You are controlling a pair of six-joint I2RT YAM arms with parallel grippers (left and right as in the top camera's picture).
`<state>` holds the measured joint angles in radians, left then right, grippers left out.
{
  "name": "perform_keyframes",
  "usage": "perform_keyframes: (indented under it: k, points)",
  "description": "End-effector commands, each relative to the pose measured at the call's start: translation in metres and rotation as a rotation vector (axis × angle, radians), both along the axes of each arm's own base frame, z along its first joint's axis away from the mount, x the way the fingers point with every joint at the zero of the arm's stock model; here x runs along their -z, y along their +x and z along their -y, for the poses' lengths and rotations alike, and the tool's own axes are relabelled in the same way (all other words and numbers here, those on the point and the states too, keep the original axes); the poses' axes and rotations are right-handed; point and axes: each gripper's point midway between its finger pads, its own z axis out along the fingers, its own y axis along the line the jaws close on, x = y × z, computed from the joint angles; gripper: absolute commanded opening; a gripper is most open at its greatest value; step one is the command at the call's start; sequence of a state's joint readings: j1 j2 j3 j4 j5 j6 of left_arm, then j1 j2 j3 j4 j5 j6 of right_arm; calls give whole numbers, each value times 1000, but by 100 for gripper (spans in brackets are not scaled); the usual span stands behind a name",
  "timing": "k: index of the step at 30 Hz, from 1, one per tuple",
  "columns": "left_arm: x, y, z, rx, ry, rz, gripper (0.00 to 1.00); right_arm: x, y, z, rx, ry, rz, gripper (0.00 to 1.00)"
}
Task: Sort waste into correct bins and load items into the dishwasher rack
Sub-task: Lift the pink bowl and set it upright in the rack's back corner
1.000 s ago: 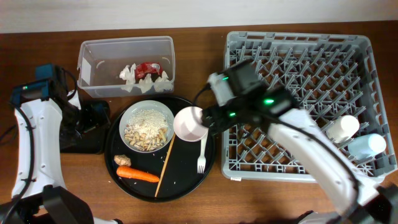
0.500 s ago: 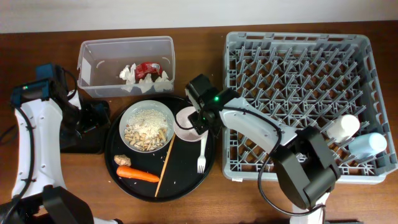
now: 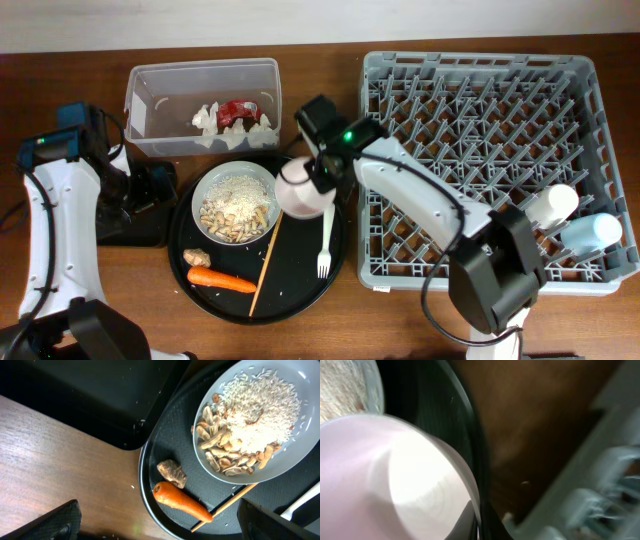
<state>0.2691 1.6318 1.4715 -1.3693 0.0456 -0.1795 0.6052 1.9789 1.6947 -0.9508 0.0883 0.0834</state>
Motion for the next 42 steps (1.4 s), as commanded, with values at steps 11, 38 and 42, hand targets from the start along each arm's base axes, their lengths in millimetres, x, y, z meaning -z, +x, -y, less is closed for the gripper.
perform_keyframes:
  k: [11, 38, 42]
  points:
    - [0, -1, 0, -10, -6, -5, 99, -247, -42, 233, 650, -108, 487, 4]
    - [0, -2, 3, -10, -21, -8, 99, -322, 24, 461, 1247, -1089, 815, 4]
    - [0, -1, 2, -10, -21, -5, 99, -268, 63, 469, 1149, -1173, 687, 4]
